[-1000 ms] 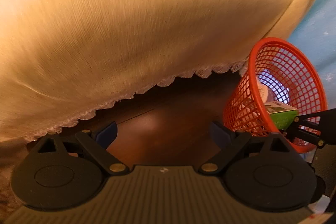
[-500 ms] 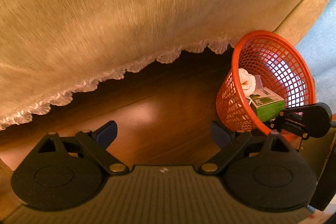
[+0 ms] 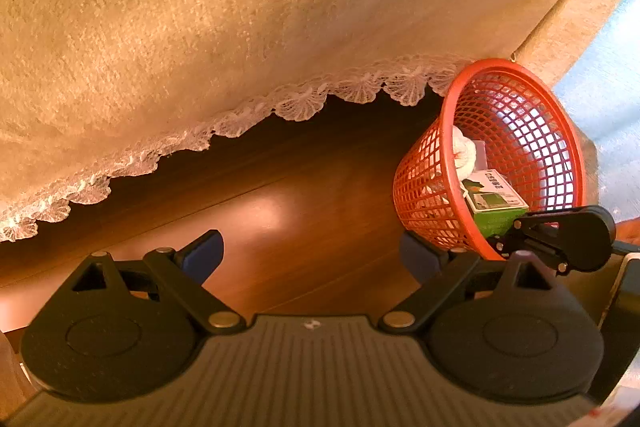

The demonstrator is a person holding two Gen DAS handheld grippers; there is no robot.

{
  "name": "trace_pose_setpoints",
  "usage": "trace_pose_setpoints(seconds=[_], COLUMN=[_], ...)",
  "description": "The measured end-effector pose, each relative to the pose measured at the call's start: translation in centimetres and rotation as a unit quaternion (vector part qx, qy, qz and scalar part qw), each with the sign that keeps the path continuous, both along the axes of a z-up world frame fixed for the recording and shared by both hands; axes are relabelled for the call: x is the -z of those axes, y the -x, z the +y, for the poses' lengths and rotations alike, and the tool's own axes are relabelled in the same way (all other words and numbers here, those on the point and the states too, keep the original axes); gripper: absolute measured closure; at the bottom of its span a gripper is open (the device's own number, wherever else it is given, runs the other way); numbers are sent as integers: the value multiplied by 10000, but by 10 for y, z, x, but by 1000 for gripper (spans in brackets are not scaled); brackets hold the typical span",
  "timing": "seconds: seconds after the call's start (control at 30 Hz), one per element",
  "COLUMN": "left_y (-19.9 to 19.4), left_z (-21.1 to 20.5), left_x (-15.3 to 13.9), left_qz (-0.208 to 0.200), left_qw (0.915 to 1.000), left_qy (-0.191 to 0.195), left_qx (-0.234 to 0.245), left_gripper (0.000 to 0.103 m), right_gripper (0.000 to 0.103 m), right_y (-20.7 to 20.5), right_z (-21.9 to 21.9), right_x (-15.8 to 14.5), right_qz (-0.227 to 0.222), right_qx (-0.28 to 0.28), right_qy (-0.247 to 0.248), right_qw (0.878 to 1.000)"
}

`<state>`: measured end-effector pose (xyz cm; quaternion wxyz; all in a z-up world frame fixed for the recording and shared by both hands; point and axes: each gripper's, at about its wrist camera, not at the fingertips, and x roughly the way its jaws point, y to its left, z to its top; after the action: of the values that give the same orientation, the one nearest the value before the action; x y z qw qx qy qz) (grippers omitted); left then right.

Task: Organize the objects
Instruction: 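Lower the red basket with the right tool onto the wooden floor and release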

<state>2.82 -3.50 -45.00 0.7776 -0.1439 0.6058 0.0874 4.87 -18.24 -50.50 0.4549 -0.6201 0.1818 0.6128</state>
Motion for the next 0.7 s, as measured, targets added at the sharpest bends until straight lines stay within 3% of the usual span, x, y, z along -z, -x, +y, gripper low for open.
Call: trace_pose_setpoints(seconds=[0.13, 0.23, 0.7], left_y=[0, 2, 5], left_z=[-1, -4, -11], left_x=[-2, -7, -29], left_qz=[18, 10, -29], left_qw=[10000, 9999, 9992], left_qy=[-1, -2, -46], left_qx=[72, 156, 403], left_gripper=[11, 11, 11], right_gripper=[53, 42, 40], right_y=[4, 8, 21], right_z=[1, -3, -14], right_x=[1, -2, -49], right_qz=[85, 33, -7], right_qx=[248, 402, 868], right_qy=[91, 16, -219], right_qw=[9996, 9992, 9960])
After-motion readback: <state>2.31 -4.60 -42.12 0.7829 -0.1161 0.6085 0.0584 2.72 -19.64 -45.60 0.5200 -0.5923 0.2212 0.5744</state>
